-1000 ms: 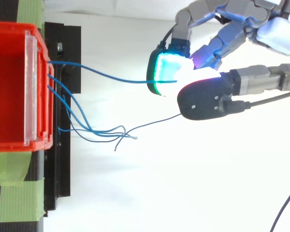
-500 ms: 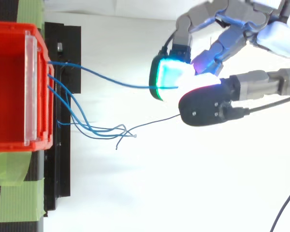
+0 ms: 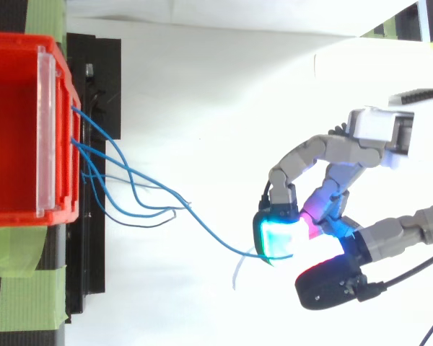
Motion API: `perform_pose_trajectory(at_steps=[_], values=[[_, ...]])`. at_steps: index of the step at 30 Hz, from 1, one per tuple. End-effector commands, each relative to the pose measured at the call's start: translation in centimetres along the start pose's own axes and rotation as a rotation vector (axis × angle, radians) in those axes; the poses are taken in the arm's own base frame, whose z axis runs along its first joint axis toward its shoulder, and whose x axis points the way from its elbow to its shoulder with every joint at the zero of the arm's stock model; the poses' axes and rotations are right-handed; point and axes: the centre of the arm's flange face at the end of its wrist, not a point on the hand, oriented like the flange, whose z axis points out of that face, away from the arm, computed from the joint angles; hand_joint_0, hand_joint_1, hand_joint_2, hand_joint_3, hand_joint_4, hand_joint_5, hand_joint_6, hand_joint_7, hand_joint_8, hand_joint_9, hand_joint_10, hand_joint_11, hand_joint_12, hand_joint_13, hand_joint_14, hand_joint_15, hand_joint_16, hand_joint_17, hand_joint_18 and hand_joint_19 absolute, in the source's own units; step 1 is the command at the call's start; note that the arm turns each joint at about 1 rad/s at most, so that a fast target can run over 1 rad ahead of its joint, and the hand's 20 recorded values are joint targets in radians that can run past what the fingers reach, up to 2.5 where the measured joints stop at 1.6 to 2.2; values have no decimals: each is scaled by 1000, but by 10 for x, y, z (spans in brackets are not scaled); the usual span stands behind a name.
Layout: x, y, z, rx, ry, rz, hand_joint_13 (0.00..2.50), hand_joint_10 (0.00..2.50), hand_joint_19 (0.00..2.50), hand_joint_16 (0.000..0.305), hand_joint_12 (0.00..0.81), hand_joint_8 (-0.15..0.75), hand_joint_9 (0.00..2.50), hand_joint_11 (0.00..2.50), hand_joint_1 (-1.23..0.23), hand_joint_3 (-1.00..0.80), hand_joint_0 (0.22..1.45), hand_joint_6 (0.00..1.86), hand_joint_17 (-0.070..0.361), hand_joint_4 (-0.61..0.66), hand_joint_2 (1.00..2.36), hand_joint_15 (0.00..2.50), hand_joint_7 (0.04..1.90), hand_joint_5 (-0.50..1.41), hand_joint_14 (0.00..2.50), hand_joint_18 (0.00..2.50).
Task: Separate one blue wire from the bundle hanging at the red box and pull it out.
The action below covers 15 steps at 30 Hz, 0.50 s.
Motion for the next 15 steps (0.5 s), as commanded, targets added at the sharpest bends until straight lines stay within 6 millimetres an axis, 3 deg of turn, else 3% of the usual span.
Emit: perform_pose_trajectory(at_steps=[1, 7, 10, 15], values=[[6, 0, -2, 13, 13, -8, 1027, 11, 718, 58, 479, 386, 1040, 1222, -742, -109, 618, 911, 131, -29, 1010, 1366, 1012, -139, 377, 936], [19, -25, -6, 55, 40, 37, 1026, 12, 719, 58, 480, 387, 1039, 1221, -743, -111, 619, 911, 131, -29, 1010, 1373, 1012, -140, 376, 936], [24, -22, -1, 10, 35, 149, 1024, 12, 720, 58, 480, 389, 1038, 1217, -743, -112, 619, 911, 131, -29, 1010, 1373, 1011, -140, 376, 936], [26, -23, -1, 9, 43, 173, 1025, 12, 719, 58, 479, 386, 1037, 1220, -743, -111, 619, 911, 131, -29, 1011, 1376, 1010, -140, 368, 935]])
